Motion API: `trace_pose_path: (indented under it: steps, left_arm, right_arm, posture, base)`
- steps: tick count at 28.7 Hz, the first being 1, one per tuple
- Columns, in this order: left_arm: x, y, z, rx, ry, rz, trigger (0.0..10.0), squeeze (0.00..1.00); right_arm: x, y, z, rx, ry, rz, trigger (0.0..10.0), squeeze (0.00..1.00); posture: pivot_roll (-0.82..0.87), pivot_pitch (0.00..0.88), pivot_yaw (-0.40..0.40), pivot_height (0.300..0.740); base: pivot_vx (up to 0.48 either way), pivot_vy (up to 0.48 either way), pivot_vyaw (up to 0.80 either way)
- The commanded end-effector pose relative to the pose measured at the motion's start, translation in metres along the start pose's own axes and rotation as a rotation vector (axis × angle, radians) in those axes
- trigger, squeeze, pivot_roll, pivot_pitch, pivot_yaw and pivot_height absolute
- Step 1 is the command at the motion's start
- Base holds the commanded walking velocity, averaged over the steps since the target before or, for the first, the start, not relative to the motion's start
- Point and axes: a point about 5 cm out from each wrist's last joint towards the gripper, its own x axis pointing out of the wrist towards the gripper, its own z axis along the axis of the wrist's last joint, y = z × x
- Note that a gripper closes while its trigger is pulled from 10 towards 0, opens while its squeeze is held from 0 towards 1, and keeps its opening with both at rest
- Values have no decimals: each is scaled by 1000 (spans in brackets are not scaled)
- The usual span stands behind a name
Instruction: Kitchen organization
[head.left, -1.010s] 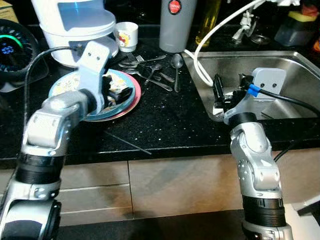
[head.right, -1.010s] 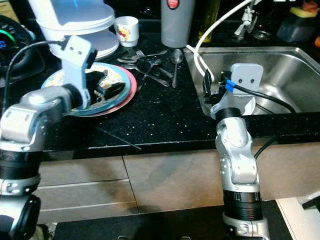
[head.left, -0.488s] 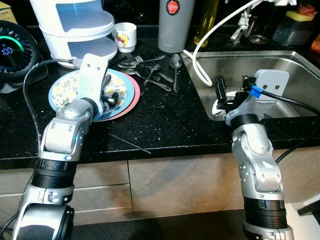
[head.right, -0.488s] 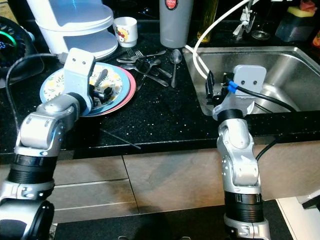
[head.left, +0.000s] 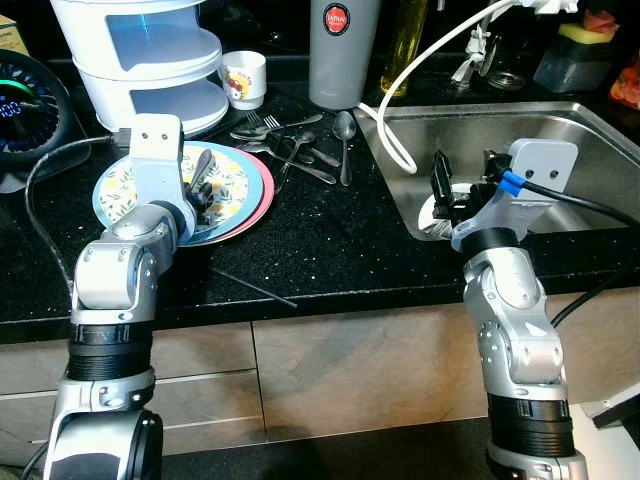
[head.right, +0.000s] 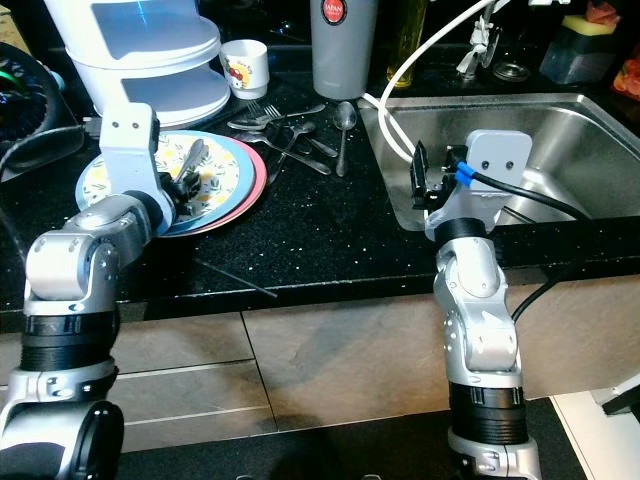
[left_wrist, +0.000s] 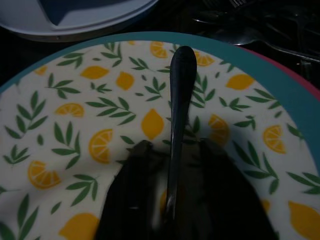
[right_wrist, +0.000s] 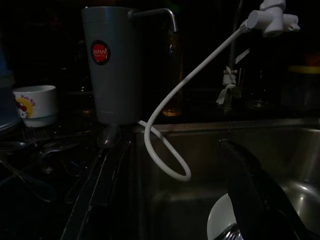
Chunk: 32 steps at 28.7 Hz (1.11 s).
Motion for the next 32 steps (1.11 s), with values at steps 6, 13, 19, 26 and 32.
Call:
trace_pose_path:
  steps: [6,13,19,26,32]
  left_arm:
    - [7,8,-20,29,99,51,0,0]
    - [-1,15,44,131,-209,91,10000,0]
    - [-36,1,103,128,-680,-61,10000,0]
    - [-27,-23,75,58,-666,-148,10000,0]
    - [-24,-30,66,81,-690,-141,10000,0]
  right_arm:
    - [0,-1,2,-4,-3,3,10000,0]
    - [0,-1,2,-3,-5,3,10000,0]
    - [2,-7,12,-9,-56,-22,10000,0]
    - [8,-26,37,-7,-179,-110,10000,0]
    - [6,-25,38,25,-191,-94,10000,0]
  posture:
    - [84,103,2,740]
    - [83,105,1,740]
    - [80,103,-1,740]
    - [64,101,-1,740]
    - [64,101,-1,740]
  base:
    - [0,0,0]
    - [0,0,0]
    - [0,0,0]
    - [0,0,0]
    - [0,0,0]
